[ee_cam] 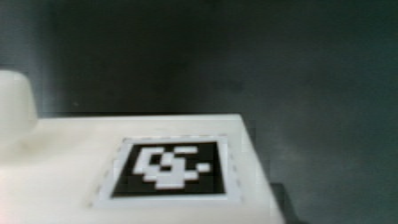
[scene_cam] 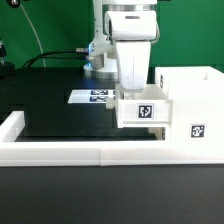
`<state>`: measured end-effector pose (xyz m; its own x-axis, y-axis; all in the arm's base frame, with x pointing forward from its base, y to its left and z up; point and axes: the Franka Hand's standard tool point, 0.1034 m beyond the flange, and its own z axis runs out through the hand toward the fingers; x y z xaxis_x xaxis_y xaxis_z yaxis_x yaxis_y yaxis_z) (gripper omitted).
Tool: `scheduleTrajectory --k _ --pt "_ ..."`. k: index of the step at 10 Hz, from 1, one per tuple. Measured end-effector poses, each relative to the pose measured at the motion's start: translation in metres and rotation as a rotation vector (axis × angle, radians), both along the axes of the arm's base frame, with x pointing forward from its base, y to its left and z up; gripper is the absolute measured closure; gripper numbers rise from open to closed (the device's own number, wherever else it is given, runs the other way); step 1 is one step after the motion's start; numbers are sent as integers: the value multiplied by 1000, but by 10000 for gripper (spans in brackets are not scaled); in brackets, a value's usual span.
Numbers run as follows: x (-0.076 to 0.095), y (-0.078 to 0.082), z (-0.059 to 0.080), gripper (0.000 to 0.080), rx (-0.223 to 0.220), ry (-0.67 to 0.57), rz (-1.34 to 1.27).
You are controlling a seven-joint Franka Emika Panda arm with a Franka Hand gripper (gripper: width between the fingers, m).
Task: Assemble drawer
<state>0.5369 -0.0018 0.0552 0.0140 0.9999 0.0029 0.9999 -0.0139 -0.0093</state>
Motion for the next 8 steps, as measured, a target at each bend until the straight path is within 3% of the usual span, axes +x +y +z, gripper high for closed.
scheduleTrajectory --k 8 --pt "0 2 -2 757 -1 -6 3"
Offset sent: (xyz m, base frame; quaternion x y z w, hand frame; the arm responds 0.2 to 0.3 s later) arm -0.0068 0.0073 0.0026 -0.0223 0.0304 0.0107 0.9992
